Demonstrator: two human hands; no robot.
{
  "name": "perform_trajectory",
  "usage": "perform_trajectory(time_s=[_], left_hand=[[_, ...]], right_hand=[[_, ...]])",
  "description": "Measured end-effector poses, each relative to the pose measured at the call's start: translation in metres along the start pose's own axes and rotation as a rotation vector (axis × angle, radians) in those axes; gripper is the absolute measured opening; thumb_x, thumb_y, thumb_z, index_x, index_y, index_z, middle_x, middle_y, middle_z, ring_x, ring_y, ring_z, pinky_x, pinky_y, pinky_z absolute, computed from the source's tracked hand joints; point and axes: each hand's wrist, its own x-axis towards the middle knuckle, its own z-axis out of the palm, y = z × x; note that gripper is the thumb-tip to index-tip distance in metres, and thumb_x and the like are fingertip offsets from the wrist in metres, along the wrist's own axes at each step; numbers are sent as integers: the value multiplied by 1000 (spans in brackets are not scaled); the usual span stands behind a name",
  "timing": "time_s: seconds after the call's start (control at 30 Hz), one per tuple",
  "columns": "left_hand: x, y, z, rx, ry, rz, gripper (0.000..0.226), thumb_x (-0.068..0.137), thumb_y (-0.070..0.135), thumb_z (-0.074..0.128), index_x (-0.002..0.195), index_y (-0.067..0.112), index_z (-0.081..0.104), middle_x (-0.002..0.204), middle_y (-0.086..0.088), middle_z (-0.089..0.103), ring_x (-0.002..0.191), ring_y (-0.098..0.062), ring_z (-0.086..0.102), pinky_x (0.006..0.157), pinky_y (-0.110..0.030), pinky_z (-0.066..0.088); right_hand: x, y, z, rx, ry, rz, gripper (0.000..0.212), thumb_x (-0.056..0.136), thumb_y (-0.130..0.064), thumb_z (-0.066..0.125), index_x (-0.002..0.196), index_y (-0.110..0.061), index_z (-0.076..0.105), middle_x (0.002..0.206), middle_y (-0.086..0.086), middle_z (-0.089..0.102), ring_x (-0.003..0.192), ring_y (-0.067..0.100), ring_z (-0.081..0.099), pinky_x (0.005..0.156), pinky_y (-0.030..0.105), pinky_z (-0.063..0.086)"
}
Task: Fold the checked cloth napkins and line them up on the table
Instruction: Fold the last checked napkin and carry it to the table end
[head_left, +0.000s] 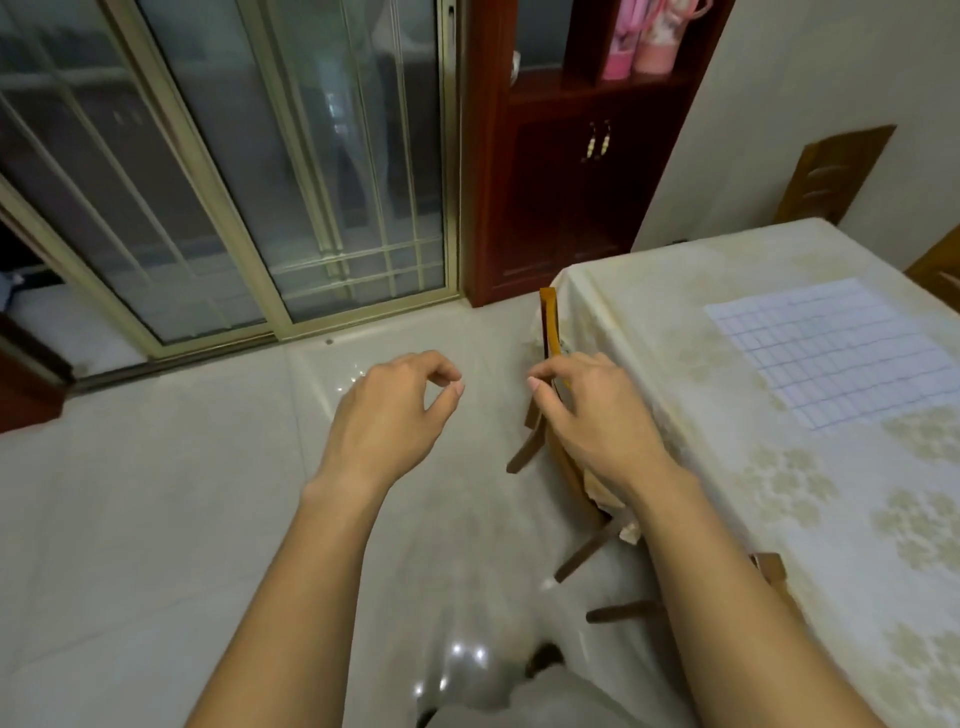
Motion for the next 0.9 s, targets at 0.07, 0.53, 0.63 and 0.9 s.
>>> perform_trajectory(time_s=[0.07,0.53,0.63,0.9], left_hand=[[31,-14,0,12,-18,4,19,101,43,57,114,33,68,113,17,68,102,-7,62,79,-28,48],[292,-99,-55,169,49,-61,5,96,36,63,95,36,68,96,19,66,85,-14,65,75,-38,55],[341,-111,-45,144,20,-73,7,96,35,63,92,36,68,97,18,64,89,-14,65,78,-38,56],[515,-152,-7,39,-73,34,10,98,40,62,97,35,71,99,16,69,94,-14,65,80,-36,55]], right_hand=[[31,3,12,14,5,11,22,101,-33,54,111,-25,72,109,-9,70,105,14,58,96,35,46],[340,0,75,220,32,-71,21,102,-31,53,105,-25,72,102,-12,68,98,14,57,93,38,48],[391,11,77,209,1,-85,22,103,-31,50,106,-24,71,100,-15,64,97,13,56,92,38,48],[518,72,113,70,-14,47,24,102,-36,54,112,-25,73,106,-7,71,96,15,63,86,37,54]])
